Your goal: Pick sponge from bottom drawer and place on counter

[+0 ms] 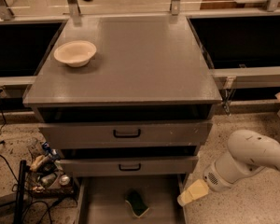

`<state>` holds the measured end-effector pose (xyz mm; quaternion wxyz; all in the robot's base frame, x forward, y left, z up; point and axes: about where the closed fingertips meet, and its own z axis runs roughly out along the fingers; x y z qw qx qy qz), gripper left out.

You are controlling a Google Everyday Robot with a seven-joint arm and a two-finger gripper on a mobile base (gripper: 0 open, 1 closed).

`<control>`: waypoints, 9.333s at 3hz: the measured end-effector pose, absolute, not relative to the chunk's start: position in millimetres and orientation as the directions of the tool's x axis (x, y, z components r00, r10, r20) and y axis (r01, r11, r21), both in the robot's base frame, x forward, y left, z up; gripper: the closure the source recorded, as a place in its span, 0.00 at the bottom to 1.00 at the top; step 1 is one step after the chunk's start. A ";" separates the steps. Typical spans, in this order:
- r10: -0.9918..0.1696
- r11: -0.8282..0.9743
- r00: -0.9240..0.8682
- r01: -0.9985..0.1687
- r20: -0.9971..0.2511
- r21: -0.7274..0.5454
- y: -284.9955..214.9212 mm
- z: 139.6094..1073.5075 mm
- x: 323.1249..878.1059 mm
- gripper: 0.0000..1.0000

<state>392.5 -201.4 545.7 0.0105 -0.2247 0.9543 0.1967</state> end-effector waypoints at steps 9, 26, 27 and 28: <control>-0.294 0.863 -0.939 -0.340 -0.176 0.373 -142.5 427.1 403.9 0.00; -0.077 0.895 -0.981 -0.147 -0.179 0.422 -14.7 262.0 448.9 0.00; -0.063 0.896 -0.983 -0.131 -0.171 0.425 -10.9 254.8 449.6 0.00; -0.028 0.904 -0.985 -0.097 -0.169 0.416 7.8 231.6 456.8 0.00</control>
Offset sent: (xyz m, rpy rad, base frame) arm -0.0108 0.0065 -0.0035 -0.0233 -0.0654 0.0361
